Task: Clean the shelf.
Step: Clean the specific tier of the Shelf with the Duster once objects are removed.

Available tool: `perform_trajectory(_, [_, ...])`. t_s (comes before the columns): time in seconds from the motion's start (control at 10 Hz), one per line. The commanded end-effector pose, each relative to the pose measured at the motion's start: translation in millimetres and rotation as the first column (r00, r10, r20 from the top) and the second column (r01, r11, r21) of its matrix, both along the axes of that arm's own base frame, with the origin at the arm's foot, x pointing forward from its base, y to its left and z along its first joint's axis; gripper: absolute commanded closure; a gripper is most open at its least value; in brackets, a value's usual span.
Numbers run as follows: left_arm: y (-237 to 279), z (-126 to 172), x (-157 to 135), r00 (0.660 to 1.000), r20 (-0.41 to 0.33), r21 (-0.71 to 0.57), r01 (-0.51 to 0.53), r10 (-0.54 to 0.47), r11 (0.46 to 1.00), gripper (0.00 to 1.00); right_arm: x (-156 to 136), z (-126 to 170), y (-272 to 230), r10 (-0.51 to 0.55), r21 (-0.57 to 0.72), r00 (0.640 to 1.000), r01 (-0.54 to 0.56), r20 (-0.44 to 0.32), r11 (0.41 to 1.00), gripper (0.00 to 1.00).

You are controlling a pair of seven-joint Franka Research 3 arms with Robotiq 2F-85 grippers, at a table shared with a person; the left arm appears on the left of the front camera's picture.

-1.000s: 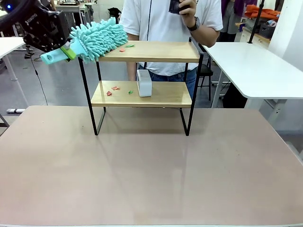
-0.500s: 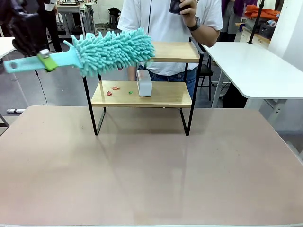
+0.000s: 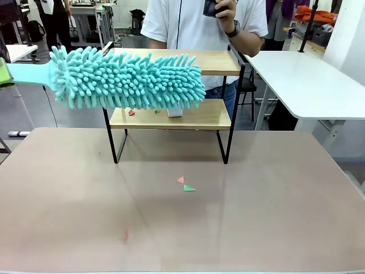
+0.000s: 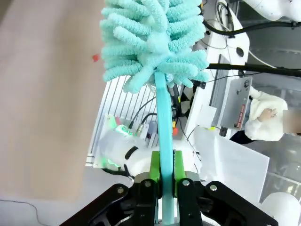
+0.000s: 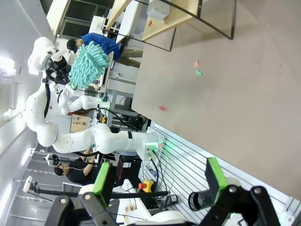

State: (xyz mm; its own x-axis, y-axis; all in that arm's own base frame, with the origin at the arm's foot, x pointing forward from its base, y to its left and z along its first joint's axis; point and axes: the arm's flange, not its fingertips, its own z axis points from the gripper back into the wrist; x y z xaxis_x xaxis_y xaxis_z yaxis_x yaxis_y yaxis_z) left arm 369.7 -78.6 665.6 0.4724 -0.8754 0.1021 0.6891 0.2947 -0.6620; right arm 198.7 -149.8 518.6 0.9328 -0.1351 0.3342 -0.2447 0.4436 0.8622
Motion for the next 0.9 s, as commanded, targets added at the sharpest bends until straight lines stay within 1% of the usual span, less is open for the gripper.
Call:
perform_trajectory(0.0, [10.0,12.5,8.1,1.000,0.017,0.007,-0.006,0.006,1.000,1.00,1.2,0.9,0.7,0.005,0.013,1.000,-0.005,0.031,1.000,0.00])
perform_trajectory(0.1, [11.4,12.7,8.5,1.000,0.012,0.003,-0.008,0.008,1.000,1.00,1.2,0.9,0.7,0.005,0.013,1.000,-0.005,0.031,1.000,0.00])
perform_trajectory(0.2, [12.9,13.4,9.0,0.999,0.010,-0.001,-0.032,0.032,0.999,1.00,1.2,0.9,0.7,0.005,0.013,1.000,-0.005,0.031,1.000,0.00])
perform_trajectory(0.3, [18.5,17.3,8.1,0.982,0.014,0.009,-0.187,0.186,0.982,1.00,1.2,0.9,0.7,0.005,0.013,1.000,-0.005,0.031,1.000,0.00])
perform_trajectory(0.4, [44.3,27.5,3.2,0.935,-0.066,-0.031,-0.351,0.348,0.936,1.00,1.2,0.9,0.7,0.005,0.013,1.000,-0.005,0.031,1.000,0.00])
perform_trajectory(0.5, [71.7,33.3,2.2,0.917,-0.125,-0.091,-0.390,0.378,0.916,1.00,1.2,0.9,0.7,0.005,0.013,1.000,-0.005,0.031,1.000,0.00])
perform_trajectory(0.6, [125.9,34.8,5.2,0.827,-0.218,-0.178,-0.556,0.518,0.812,1.00,1.2,0.9,0.7,0.005,0.013,1.000,-0.005,0.031,1.000,0.00])
perform_trajectory(0.7, [182.5,24.6,9.7,0.663,-0.313,-0.206,-0.747,0.680,0.632,1.00,1.2,0.9,0.7,0.005,0.013,1.000,-0.005,0.031,1.000,0.00])
perform_trajectory(0.8, [220.7,6.6,12.3,0.520,-0.387,-0.192,-0.853,0.761,0.485,1.00,1.2,0.9,0.7,0.005,0.013,1.000,-0.005,0.031,1.000,0.00])
